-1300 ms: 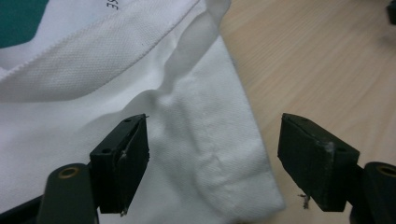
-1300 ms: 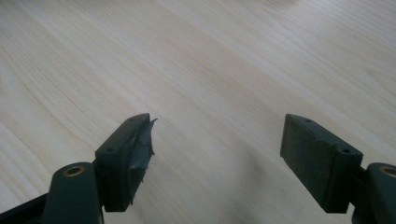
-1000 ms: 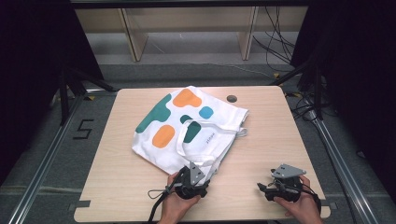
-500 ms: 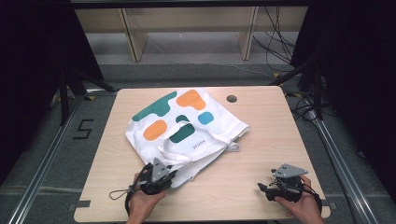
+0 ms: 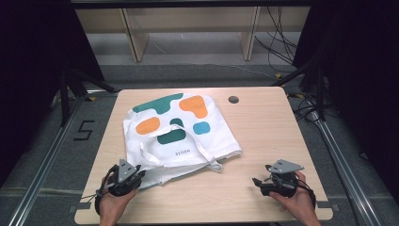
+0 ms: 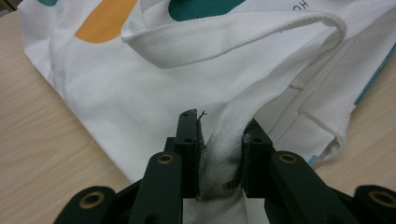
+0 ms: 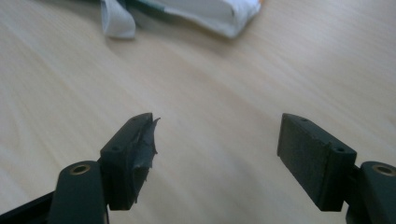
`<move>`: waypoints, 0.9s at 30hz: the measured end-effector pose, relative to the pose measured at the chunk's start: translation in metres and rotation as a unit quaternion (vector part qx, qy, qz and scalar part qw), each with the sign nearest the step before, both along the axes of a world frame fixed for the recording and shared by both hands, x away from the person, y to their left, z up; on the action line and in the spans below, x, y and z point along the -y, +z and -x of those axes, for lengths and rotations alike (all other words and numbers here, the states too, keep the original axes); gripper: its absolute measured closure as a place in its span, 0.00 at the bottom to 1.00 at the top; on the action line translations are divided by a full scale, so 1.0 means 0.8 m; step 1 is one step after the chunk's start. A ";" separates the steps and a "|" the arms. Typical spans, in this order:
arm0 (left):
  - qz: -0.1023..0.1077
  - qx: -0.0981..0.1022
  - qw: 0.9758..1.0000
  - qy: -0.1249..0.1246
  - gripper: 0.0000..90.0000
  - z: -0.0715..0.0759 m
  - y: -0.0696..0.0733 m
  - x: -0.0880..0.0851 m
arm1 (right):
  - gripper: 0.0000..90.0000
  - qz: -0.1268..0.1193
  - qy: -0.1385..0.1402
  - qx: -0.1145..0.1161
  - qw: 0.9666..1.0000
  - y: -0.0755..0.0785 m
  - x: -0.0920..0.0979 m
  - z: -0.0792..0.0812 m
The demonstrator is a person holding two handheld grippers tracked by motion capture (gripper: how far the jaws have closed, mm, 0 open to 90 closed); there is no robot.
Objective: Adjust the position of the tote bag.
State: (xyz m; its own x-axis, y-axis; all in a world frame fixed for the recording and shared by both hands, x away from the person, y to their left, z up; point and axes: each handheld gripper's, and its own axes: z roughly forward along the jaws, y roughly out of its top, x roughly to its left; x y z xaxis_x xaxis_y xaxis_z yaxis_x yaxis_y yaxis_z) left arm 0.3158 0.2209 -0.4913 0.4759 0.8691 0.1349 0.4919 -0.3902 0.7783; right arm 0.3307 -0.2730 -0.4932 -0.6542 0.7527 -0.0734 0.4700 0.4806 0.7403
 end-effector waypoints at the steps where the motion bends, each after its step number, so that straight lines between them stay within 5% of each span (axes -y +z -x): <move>1: 0.013 -0.002 1.000 0.009 0.81 0.001 -0.002 0.002 | 0.32 0.002 0.003 -0.001 1.000 0.001 -0.005 -0.004; 3: 0.011 -0.003 1.000 0.007 0.80 -0.001 -0.002 0.001 | 0.46 0.010 0.008 0.023 1.000 0.003 -0.027 -0.025; 5: 0.002 -0.003 1.000 0.004 0.80 -0.002 -0.001 0.000 | 0.47 0.028 0.013 0.027 0.999 0.007 -0.045 -0.041; 9: 0.025 -0.005 1.000 0.011 0.79 -0.003 -0.004 0.001 | 0.50 0.055 0.017 0.062 0.996 0.009 -0.064 -0.070; 14: 0.005 -0.013 1.000 0.001 0.78 -0.003 -0.002 -0.003 | 0.50 0.062 0.007 0.054 0.997 0.004 -0.070 -0.094; 18: 0.021 -0.008 1.000 0.010 0.77 -0.004 -0.005 -0.001 | 0.49 0.078 0.008 0.049 0.996 -0.005 -0.077 -0.102; 27: 0.022 -0.009 1.000 0.013 0.74 -0.004 -0.006 0.000 | 0.54 0.093 -0.002 0.059 0.994 -0.017 -0.101 -0.134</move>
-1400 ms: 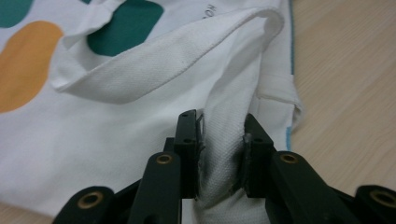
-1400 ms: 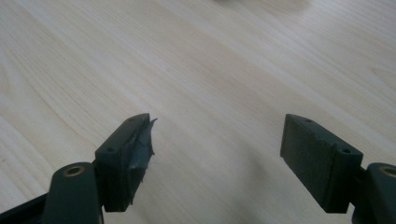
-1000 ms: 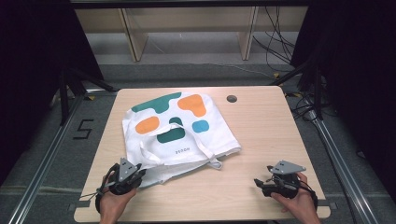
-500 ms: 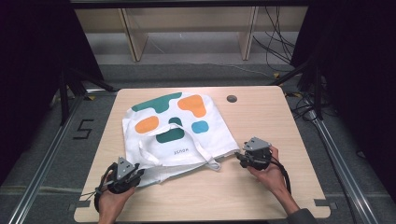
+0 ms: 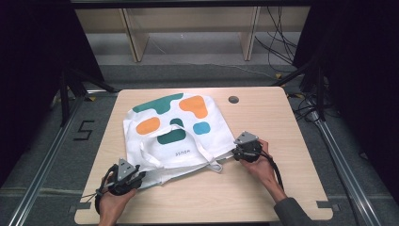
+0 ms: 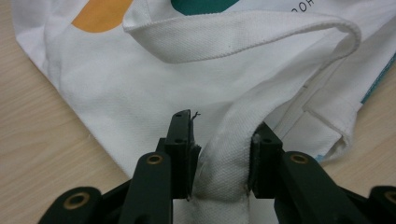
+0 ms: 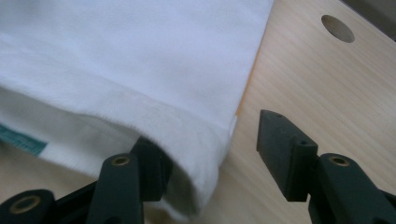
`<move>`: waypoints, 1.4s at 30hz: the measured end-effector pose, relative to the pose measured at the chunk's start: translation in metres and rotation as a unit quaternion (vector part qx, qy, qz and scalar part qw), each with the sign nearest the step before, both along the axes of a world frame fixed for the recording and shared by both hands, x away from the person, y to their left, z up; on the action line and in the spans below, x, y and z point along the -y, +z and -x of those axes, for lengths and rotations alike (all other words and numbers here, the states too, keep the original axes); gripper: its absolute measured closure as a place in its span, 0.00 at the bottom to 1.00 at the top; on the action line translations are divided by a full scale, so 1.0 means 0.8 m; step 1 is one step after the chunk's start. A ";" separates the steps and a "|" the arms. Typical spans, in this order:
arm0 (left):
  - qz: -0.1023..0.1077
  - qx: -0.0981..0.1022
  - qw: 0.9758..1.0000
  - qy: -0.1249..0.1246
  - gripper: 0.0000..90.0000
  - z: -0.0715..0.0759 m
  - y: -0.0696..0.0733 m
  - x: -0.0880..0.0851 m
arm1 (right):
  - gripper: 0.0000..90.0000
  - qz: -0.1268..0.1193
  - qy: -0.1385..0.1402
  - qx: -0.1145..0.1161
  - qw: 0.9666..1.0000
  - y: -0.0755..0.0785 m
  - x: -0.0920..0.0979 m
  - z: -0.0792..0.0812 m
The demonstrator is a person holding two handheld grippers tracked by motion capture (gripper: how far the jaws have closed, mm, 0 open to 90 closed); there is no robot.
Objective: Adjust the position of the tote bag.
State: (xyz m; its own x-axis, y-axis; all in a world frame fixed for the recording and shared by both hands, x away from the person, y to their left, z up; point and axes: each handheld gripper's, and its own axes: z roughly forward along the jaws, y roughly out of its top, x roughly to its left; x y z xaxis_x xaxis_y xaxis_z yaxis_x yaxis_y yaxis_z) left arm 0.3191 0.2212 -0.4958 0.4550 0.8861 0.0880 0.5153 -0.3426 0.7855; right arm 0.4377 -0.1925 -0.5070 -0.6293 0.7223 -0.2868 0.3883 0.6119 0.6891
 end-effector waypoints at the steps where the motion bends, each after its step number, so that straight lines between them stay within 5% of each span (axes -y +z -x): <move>1: -0.003 -0.003 1.000 -0.003 0.74 -0.001 0.000 0.000 | 0.58 0.003 0.001 0.001 1.000 -0.002 -0.003 -0.004; 3: -0.006 -0.009 1.000 -0.005 0.73 -0.001 -0.001 -0.001 | 0.73 0.009 0.017 -0.004 1.000 -0.006 -0.007 -0.008; 5: -0.019 -0.011 1.000 -0.013 0.72 0.000 0.001 -0.004 | 0.75 0.015 0.018 0.000 1.000 -0.006 -0.009 -0.007; 6: -0.004 -0.003 1.000 -0.001 0.70 0.000 -0.001 0.000 | 0.84 0.049 0.026 0.024 0.998 -0.004 -0.013 -0.005; 9: 0.004 -0.002 1.000 -0.004 0.68 -0.001 -0.003 0.000 | 0.87 0.045 0.031 0.022 0.998 -0.001 -0.011 -0.002; 10: -0.005 -0.007 1.000 -0.005 0.68 0.000 -0.002 -0.001 | 0.88 0.025 0.027 0.013 0.999 0.005 -0.006 0.001; 13: 0.003 -0.002 1.000 -0.007 0.67 0.001 -0.004 0.001 | 0.88 0.017 0.030 -0.005 0.999 0.009 -0.004 0.014; 17: -0.004 0.002 1.000 -0.009 0.67 0.002 -0.002 0.000 | 0.89 0.029 0.046 -0.001 0.999 0.010 -0.001 0.034; 19: -0.013 -0.004 1.000 -0.020 0.66 0.003 -0.002 -0.002 | 0.89 0.038 0.059 -0.007 0.998 0.015 0.005 0.066; 20: 0.001 -0.007 1.000 -0.019 0.66 0.004 -0.004 0.001 | 0.89 0.039 0.061 -0.005 0.997 0.016 0.008 0.074; 23: 0.000 -0.003 0.999 -0.037 0.65 0.006 -0.004 0.005 | 0.89 0.034 0.064 0.004 0.997 0.021 0.019 0.096; 25: -0.023 -0.006 0.998 -0.057 0.64 0.010 -0.003 0.012 | 0.89 0.028 0.075 0.007 0.997 0.029 0.033 0.125; 27: -0.016 0.001 0.998 -0.054 0.63 0.011 -0.005 0.018 | 0.89 0.024 0.069 0.005 0.997 0.030 0.040 0.143; 28: -0.036 -0.004 0.997 -0.066 0.62 0.014 -0.002 0.017 | 0.89 0.025 0.070 0.003 0.997 0.030 0.042 0.151; 29: -0.036 -0.004 0.997 -0.066 0.61 0.014 -0.002 0.017 | 0.89 0.027 0.077 -0.001 0.997 0.028 0.043 0.154; 30: -0.072 -0.012 0.996 -0.048 0.61 0.017 -0.004 0.017 | 0.89 0.030 0.078 -0.009 0.996 0.025 0.043 0.160; 32: -0.080 -0.012 0.996 -0.040 0.61 0.018 -0.006 0.014 | 0.89 0.030 0.072 -0.013 0.997 0.022 0.042 0.163; 35: -0.052 -0.024 0.998 -0.017 0.60 0.024 -0.007 -0.003 | 0.87 0.033 0.073 -0.017 0.997 0.017 0.041 0.162; 36: -0.070 -0.030 0.997 -0.024 0.61 0.025 -0.007 -0.006 | 0.87 0.028 0.075 -0.020 0.997 0.016 0.041 0.161; 42: -0.066 -0.036 0.997 -0.034 0.71 0.020 -0.009 -0.005 | 0.81 0.030 0.078 -0.020 0.996 0.011 0.036 0.159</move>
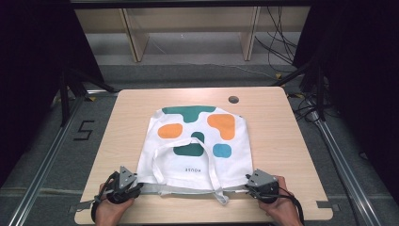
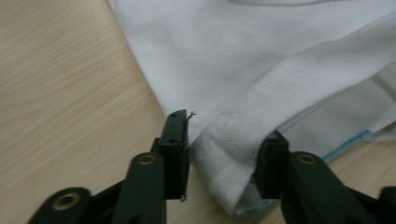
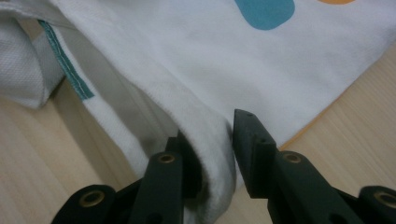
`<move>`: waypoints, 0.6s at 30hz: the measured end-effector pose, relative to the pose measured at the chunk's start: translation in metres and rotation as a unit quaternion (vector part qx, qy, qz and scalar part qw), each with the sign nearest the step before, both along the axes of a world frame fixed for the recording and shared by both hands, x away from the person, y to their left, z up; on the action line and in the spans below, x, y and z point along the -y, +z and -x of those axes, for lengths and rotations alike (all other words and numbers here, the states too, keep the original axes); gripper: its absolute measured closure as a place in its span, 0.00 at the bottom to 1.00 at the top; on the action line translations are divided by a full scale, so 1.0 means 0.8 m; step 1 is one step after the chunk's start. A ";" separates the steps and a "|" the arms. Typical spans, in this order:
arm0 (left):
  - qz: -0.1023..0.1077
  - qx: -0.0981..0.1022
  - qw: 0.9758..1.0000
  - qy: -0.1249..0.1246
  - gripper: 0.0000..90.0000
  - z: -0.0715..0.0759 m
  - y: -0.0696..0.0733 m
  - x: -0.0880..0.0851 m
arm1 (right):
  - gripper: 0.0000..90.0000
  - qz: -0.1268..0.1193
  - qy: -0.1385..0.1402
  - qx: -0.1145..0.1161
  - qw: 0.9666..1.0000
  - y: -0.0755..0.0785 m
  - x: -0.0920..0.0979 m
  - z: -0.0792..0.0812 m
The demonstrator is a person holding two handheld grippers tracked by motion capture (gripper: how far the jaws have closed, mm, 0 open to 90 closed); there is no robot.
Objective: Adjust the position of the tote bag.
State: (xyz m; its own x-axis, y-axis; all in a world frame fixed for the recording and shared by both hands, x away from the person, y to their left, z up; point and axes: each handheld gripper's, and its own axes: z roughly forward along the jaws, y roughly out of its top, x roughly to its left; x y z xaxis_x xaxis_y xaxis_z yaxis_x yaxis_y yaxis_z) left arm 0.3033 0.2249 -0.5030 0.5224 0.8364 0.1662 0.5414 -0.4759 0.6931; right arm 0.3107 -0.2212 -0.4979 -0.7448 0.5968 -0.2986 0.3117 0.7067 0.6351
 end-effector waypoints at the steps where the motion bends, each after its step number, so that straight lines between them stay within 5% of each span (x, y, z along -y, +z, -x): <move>1: 0.000 0.000 1.000 0.000 0.73 0.000 0.000 0.000 | 0.80 0.002 -0.002 0.002 1.000 -0.001 -0.001 -0.001; 3: -0.028 0.006 1.000 -0.010 0.75 -0.006 -0.004 0.006 | 0.79 0.003 0.001 -0.001 1.000 -0.002 -0.005 -0.001; 8: -0.007 0.009 1.000 0.000 0.71 -0.009 -0.006 0.009 | 0.78 0.010 0.007 0.002 1.000 -0.006 -0.009 -0.006; 18: -0.008 0.000 1.000 -0.017 0.72 -0.017 -0.007 0.013 | 0.78 -0.004 0.009 0.005 1.000 -0.004 -0.007 -0.008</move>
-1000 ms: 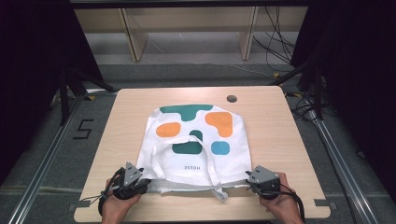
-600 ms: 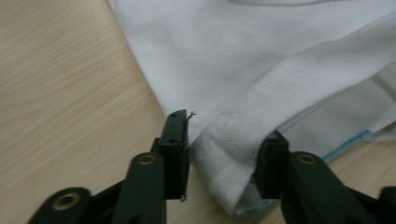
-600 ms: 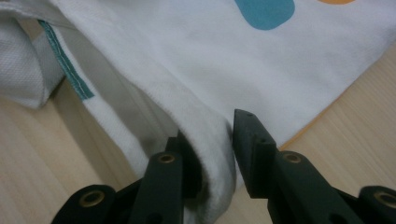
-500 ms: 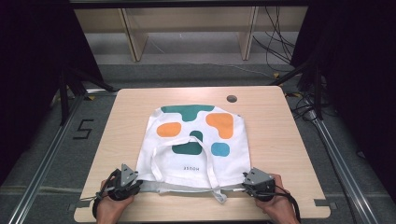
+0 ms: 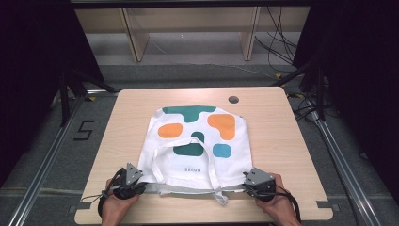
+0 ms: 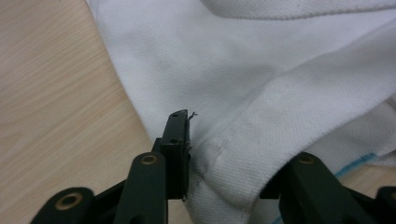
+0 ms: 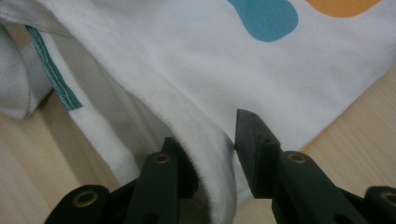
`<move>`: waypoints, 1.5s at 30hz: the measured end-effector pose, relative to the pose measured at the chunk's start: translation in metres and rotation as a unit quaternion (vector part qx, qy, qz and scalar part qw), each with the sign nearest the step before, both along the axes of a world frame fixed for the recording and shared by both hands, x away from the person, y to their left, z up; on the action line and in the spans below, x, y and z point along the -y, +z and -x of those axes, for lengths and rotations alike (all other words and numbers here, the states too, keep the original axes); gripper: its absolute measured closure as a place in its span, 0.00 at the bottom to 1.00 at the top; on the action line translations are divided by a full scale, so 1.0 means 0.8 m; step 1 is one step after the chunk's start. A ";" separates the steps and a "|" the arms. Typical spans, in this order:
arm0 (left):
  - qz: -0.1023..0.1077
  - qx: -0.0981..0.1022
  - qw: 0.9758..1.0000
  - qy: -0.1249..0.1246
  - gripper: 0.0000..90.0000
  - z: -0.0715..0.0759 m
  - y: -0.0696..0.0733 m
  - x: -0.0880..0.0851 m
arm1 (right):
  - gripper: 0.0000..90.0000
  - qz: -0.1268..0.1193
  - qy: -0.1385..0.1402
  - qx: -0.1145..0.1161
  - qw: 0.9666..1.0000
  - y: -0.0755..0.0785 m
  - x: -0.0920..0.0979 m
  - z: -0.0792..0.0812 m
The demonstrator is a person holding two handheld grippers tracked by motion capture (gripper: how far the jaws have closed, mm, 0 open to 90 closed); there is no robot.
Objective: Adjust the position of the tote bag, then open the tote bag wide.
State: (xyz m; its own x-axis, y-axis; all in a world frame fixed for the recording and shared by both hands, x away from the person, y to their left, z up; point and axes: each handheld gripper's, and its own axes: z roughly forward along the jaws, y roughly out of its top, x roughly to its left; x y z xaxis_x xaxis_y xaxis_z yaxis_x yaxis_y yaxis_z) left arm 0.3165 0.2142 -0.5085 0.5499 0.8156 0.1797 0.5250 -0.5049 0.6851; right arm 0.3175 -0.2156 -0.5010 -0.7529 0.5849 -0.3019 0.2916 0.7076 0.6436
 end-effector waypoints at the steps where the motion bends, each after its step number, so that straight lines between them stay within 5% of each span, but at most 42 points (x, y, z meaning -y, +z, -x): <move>1: 0.000 0.000 1.000 0.000 0.73 0.000 0.000 0.000 | 0.78 0.000 0.000 0.000 1.000 0.000 0.000 0.000; 7: -0.013 0.016 1.000 -0.004 0.85 -0.006 0.000 0.002 | 0.76 -0.004 0.006 0.008 1.000 -0.001 0.001 -0.003; 18: -0.004 0.035 0.999 -0.010 0.94 -0.001 0.012 0.000 | 0.80 -0.022 -0.017 -0.007 1.000 0.001 0.004 -0.001; 21: 0.011 0.044 0.999 -0.011 0.94 0.001 0.016 -0.001 | 0.86 -0.030 -0.008 -0.003 1.000 0.003 0.006 -0.003; 24: 0.049 0.051 0.997 -0.001 0.94 0.002 0.014 -0.001 | 0.90 -0.043 -0.010 -0.003 0.999 0.007 0.008 -0.002; 32: 0.081 0.088 0.993 -0.008 0.96 0.010 0.034 0.002 | 0.94 -0.069 -0.021 0.042 0.997 0.031 0.016 -0.002; 35: 0.072 0.118 0.990 -0.007 0.96 0.011 0.048 0.005 | 0.95 -0.087 -0.021 0.062 0.994 0.043 0.017 -0.004; 45: 0.099 0.145 0.984 -0.033 0.97 0.002 0.100 0.013 | 0.97 -0.104 -0.024 0.108 0.988 0.081 0.022 -0.017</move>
